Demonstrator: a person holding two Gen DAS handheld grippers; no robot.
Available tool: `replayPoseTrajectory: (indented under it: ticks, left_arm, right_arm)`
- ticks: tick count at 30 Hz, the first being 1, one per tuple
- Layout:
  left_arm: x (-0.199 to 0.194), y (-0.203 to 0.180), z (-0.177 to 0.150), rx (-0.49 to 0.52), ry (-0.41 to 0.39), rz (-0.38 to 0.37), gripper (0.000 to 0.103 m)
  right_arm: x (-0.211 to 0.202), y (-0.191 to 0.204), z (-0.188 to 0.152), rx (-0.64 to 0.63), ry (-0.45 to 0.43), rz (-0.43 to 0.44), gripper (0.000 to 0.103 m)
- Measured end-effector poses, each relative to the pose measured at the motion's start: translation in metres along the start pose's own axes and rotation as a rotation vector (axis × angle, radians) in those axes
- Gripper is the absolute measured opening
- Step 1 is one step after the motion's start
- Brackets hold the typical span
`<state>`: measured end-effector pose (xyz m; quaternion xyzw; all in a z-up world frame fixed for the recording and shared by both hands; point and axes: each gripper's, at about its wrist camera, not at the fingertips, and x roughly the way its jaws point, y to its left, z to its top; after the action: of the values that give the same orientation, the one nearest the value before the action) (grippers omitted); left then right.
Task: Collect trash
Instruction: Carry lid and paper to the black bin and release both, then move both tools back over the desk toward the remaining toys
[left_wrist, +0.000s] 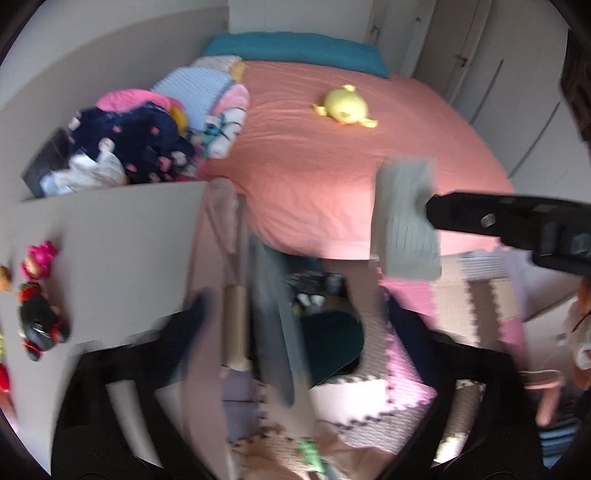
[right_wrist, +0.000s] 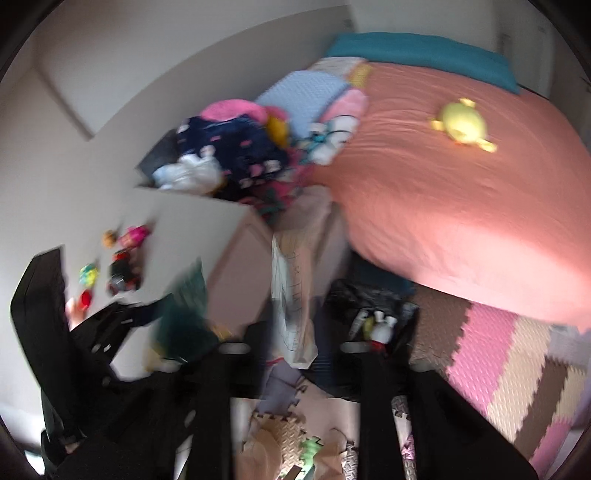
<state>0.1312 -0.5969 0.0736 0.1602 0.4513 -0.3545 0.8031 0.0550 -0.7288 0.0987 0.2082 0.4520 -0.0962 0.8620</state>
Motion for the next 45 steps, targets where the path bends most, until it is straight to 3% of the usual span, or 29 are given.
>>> replayPoseTrajectory:
  ticks: [3,10,19,32,45]
  left_arm:
    - [0.001,-0.001,-0.001,-0.015,0.006,0.007,0.097]
    - [-0.008,0.007,0.001,-0.041,-0.001,0.020,0.097]
    - [-0.016,0.027,-0.007,-0.075,-0.011,0.037,0.097]
    - [-0.054,0.112,-0.048,-0.210,-0.024,0.130,0.097]
    - [-0.110,0.219,-0.119,-0.421,-0.045,0.255,0.097]
  right_arm:
    - [-0.007,-0.006,0.001,0.000,-0.037,-0.031,0.066]
    - [-0.009,-0.003,0.005,-0.005,-0.046,-0.016,0.066]
    - [-0.004,0.025,0.009,-0.044,-0.038,0.008,0.066]
    - [0.027,0.128,0.006,-0.174,0.011,0.107,0.066]
    - [0.064,0.248,-0.009,-0.326,0.081,0.189,0.066]
